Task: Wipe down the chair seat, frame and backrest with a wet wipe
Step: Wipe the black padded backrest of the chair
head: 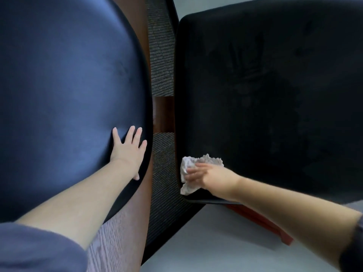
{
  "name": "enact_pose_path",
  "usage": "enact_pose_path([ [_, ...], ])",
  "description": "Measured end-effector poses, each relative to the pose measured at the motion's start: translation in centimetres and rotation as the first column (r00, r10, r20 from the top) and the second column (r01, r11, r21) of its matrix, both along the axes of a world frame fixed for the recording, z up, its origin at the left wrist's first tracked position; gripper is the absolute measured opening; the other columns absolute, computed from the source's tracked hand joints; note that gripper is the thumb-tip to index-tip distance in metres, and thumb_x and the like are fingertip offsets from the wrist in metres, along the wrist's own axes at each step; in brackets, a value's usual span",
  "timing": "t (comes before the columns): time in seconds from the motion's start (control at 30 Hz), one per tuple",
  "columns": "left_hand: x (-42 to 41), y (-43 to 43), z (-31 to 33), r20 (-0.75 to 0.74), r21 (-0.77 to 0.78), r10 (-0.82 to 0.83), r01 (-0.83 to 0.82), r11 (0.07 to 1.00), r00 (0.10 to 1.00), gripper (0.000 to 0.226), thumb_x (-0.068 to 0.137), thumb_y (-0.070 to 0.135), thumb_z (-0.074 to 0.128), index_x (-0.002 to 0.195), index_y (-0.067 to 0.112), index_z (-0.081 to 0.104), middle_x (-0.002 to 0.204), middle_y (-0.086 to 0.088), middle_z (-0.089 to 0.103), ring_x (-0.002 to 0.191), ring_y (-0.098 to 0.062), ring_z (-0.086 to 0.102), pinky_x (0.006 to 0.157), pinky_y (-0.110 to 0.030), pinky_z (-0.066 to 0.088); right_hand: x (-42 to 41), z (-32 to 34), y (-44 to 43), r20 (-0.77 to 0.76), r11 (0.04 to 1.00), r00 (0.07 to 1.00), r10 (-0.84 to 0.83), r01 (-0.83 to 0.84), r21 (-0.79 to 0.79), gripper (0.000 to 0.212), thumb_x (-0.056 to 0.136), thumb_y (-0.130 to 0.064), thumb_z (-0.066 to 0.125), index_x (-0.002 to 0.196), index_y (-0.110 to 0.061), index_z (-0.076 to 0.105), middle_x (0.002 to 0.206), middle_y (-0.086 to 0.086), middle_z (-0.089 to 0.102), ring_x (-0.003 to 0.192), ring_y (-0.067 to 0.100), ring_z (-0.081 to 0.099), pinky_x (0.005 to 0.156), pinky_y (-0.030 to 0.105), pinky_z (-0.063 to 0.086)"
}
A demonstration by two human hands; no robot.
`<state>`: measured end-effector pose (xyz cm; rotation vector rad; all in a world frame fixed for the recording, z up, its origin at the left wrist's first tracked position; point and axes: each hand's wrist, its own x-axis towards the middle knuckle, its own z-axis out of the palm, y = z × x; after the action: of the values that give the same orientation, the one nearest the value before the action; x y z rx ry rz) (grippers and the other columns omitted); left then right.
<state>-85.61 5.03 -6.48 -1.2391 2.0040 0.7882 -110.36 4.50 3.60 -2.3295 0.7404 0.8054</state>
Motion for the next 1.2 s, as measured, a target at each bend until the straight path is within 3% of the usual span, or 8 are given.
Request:
enact_pose_path([
  [0.17,-2.4,-0.5,-0.1,-0.282,0.068,0.216,-0.205,0.976,0.935,0.118,0.079,0.063,0.065,0.154,0.02,-0.015,0.16,-0.011,-0.023,0.148,-0.029,-0.018,0.114,-0.066,0.001,-0.6,1.0,-11.0,-0.026,0.903,0.981,-0.191,0.166,-0.396,0.036,0.083,-0.005,0.056,0.117,-0.002,0.067,0.127,0.02,0.061,0.126,0.041,0.05,0.111,0.053,0.03],
  [0.33,-5.1,-1.9,0.9,-0.536,0.121,0.354,-0.346,0.931,0.766,0.114,0.082,0.054,0.068,0.154,0.022,-0.014,0.16,-0.005,-0.025,0.149,-0.019,-0.017,0.12,-0.055,0.002,-2.6,3.5,-6.1,-0.028,0.983,0.986,0.163,-0.165,-0.087,0.044,0.085,-0.02,0.038,0.111,-0.012,0.073,0.121,0.007,0.067,0.118,0.03,0.059,0.105,0.041,0.04],
  [0.43,-6.4,-4.4,1.8,-0.624,0.081,0.353,-0.391,0.917,0.697,0.112,0.084,0.049,0.069,0.154,0.021,-0.013,0.16,-0.005,-0.025,0.149,-0.018,-0.016,0.121,-0.051,0.004,-2.4,5.0,-13.5,-0.036,0.934,0.991,0.129,-0.134,-0.333,0.041,0.085,-0.018,0.042,0.11,-0.006,0.072,0.12,0.013,0.066,0.118,0.037,0.057,0.111,0.038,0.029],
  [0.6,-8.4,-9.2,2.6,-0.652,0.086,0.398,-0.459,0.884,0.645,0.115,0.082,0.049,0.071,0.154,0.019,-0.013,0.16,-0.004,-0.024,0.15,-0.018,-0.011,0.121,-0.051,0.008,-1.6,6.0,-22.0,-0.196,0.786,0.98,-0.025,-0.102,-0.609,0.047,0.089,-0.001,0.043,0.134,-0.003,0.053,0.147,0.014,0.042,0.142,0.033,0.028,0.117,0.041,0.011],
  [0.83,-9.5,-10.1,2.9,-0.59,0.141,0.381,-0.373,0.917,0.712,0.115,0.083,0.049,0.07,0.153,0.02,-0.015,0.159,-0.005,-0.026,0.15,-0.02,0.003,0.119,-0.048,0.021,-4.3,8.6,-16.1,-0.127,0.919,0.967,0.223,-0.252,-0.304,0.04,0.081,-0.011,0.046,0.109,-0.008,0.073,0.122,0.01,0.066,0.12,0.034,0.057,0.107,0.046,0.03],
  [1.0,-8.6,-12.3,4.7,-0.668,0.056,0.405,-0.501,0.864,0.624,0.088,0.093,0.039,0.059,0.156,0.019,0.001,0.163,-0.005,-0.008,0.124,-0.022,0.054,0.09,-0.035,0.054,-3.6,12.4,-23.9,-0.086,0.708,0.993,-0.081,-0.003,-0.706,0.056,0.081,-0.008,0.026,0.121,-0.001,0.064,0.134,0.019,0.056,0.131,0.04,0.045,0.111,0.049,0.022],
  [1.1,-9.5,-13.8,5.7,-0.7,0.064,0.375,-0.47,0.88,0.608,0.096,0.092,0.033,0.062,0.155,0.017,-0.008,0.161,-0.009,-0.02,0.144,-0.023,0.029,0.098,-0.028,0.048,-0.4,9.3,-25.1,-0.084,0.671,0.989,-0.123,0.02,-0.741,0.051,0.088,-0.002,0.03,0.132,-0.003,0.055,0.146,0.015,0.044,0.141,0.034,0.03,0.117,0.042,0.009],
  [1.2,-10.6,-14.6,6.2,-0.667,0.084,0.378,-0.44,0.894,0.642,0.099,0.091,0.026,0.064,0.154,0.015,-0.011,0.159,-0.014,-0.022,0.15,-0.025,0.004,0.113,-0.033,0.036,1.8,5.9,-23.8,-0.212,0.833,0.977,-0.028,-0.095,-0.545,0.049,0.097,-0.006,0.039,0.146,-0.011,0.036,0.158,0.007,0.022,0.149,0.024,0.006,0.115,0.031,-0.011],
])
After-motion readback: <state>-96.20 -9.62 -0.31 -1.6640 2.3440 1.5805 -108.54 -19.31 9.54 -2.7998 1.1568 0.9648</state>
